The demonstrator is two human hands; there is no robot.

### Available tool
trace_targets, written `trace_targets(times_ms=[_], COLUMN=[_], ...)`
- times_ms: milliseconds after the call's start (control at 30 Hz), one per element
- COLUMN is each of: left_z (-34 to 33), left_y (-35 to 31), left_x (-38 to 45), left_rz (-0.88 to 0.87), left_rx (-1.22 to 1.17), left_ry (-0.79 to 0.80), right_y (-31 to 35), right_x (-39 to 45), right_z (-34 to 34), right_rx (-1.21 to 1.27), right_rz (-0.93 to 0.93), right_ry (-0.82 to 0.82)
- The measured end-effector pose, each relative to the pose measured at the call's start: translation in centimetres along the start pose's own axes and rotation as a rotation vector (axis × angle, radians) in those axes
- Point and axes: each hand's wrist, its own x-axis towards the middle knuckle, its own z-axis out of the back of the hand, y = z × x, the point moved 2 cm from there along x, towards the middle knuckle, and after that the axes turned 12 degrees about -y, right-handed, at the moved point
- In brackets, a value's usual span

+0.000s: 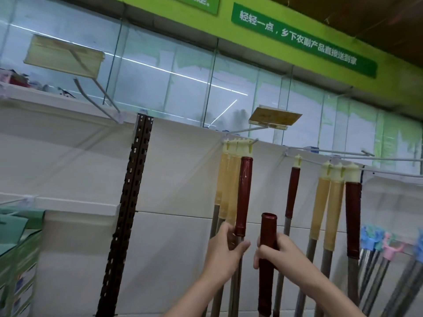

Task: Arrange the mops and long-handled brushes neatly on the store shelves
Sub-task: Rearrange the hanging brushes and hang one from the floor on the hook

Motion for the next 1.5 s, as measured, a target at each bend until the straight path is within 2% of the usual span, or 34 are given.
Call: trace_targets(times_ms=[433, 800, 1067, 1233, 1500], left_z=[0.5, 0.4, 1.6, 2.6, 3.3], left_y=[-0.5, -0.4, 2.1, 6.9, 13.5], left_x=[0.7, -0.7, -3.8, -8.8, -18.6], left_rz=[0.003, 0.049, 0.126, 0.31, 0.543], left_rx=[0.014, 0.148, 0.167, 0.205, 0.361], left_ry=[0.096, 0.157, 0.084, 0.021, -0.089], right_y=[2.9, 0.0, -7.0, -14.1, -25.0], right_x=[0.5, -0.6, -2.8, -5.4, -13.1], right_z=[1.4, 1.7, 0.5, -0.3, -3.9], right_rx=[-0.097, -0.151, -0.211, -0.146, -0.216], right_rz=[0.096, 0.01, -0.132, -0.281, -0.424], right_ry=[-0.071, -0.023, 0.014, 0.072, 0.172])
